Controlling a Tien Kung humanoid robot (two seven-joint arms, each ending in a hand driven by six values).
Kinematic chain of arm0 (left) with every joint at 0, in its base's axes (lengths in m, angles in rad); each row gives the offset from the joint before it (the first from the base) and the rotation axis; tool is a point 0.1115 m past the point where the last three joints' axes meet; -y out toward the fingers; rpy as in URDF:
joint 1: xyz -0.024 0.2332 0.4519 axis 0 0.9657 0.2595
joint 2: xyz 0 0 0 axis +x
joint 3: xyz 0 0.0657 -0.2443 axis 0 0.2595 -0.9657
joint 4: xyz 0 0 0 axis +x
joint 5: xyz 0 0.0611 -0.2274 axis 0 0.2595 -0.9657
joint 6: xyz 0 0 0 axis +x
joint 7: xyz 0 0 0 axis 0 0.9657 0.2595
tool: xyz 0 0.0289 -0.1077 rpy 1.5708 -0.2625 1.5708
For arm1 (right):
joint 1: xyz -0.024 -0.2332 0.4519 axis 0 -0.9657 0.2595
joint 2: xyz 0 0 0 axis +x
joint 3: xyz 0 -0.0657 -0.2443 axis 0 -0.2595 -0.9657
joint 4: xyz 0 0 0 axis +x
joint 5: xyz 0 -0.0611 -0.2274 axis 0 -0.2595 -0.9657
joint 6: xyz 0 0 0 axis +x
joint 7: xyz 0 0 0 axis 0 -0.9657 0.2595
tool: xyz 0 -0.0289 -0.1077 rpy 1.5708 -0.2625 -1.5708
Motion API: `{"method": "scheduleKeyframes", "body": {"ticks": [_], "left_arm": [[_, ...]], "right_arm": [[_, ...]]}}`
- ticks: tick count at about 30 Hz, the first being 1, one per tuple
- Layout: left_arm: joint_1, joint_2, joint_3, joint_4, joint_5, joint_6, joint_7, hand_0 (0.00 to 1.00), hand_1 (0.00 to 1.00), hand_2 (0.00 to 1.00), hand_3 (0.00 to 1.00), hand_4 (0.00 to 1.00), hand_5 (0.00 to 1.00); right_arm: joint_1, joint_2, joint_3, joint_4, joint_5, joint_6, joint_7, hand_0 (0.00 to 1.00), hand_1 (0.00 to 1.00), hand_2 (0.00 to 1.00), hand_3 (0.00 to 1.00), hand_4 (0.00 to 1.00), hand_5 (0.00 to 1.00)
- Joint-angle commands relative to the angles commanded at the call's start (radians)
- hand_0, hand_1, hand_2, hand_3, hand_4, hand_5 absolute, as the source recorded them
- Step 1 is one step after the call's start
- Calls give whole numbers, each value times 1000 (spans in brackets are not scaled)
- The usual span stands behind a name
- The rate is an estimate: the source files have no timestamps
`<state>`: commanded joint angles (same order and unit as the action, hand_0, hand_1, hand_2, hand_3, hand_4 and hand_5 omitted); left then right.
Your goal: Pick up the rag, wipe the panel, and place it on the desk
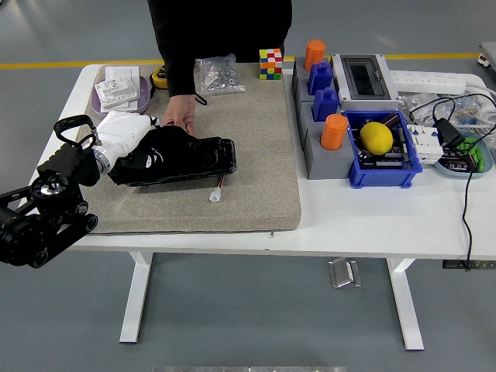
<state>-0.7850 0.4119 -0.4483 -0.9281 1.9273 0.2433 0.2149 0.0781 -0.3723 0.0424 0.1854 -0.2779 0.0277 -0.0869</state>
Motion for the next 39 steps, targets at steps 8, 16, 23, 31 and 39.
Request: {"method": "scheduleKeyframes", "body": {"ticks": [8, 16, 23, 31, 39], "left_arm": [[11, 15, -9, 3, 12, 7, 5, 217, 135, 449, 356, 225, 2], [11, 29, -15, 5, 25, 12, 14, 216, 135, 448, 355, 223, 2], [17, 41, -20, 6, 25, 14, 15, 214, 133, 447, 355, 214, 2], [29, 60, -28, 20, 15, 17, 15, 214, 132, 449, 356, 221, 2], [51, 78, -54, 25, 25, 21, 16, 213, 133, 450, 358, 241, 2]], "right_arm": [[-1, 2, 2, 0, 0, 0, 0, 717, 630, 687, 599, 998, 427], [-1, 4, 1, -1, 1, 2, 0, 716, 630, 686, 598, 998, 428], [-3, 6, 4, -2, 0, 3, 1, 717, 625, 685, 599, 998, 431], [-4, 7, 7, -2, -1, 3, 1, 717, 625, 685, 598, 998, 432], [-5, 6, 10, -2, 2, 3, 1, 717, 624, 685, 598, 998, 432]]}}
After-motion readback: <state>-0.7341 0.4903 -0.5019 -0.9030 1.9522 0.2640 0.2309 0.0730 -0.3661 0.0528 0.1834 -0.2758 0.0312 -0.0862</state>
